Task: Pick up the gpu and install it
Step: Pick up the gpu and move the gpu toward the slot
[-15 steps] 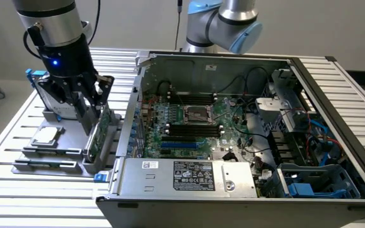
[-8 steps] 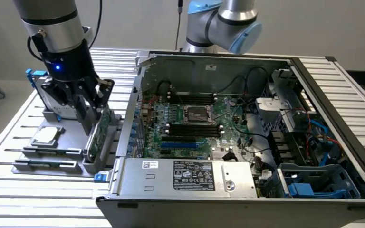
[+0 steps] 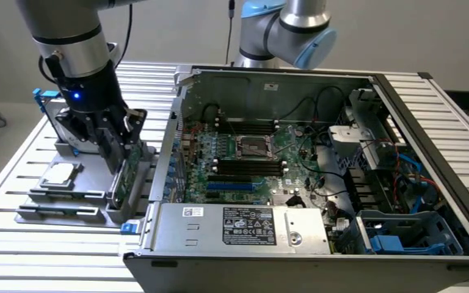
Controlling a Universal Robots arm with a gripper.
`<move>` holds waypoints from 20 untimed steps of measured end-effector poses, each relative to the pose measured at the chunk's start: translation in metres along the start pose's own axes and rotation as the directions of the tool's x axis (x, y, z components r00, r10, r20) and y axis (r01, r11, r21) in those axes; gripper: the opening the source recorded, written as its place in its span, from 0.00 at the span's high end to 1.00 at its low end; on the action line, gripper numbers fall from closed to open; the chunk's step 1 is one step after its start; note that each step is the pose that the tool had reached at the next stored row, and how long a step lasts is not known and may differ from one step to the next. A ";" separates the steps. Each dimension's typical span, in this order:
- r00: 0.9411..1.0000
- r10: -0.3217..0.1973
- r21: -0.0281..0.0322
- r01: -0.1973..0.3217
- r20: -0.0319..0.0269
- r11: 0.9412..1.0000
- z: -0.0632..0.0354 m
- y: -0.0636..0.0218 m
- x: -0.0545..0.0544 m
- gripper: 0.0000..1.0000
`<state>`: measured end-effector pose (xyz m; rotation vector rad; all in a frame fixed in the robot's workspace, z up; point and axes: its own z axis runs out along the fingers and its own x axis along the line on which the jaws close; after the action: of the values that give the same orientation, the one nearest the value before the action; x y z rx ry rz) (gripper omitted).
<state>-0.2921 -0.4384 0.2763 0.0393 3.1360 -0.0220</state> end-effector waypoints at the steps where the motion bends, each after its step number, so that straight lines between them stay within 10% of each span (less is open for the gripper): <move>1: 1.000 0.000 0.000 0.000 0.000 1.000 0.0018 0.0000 0.000 0.58; 20: 1.000 0.000 0.000 0.000 0.001 1.000 0.0298 -0.0037 0.001 0.58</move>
<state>-0.2936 -0.4424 0.2466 0.0395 3.1348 -0.0222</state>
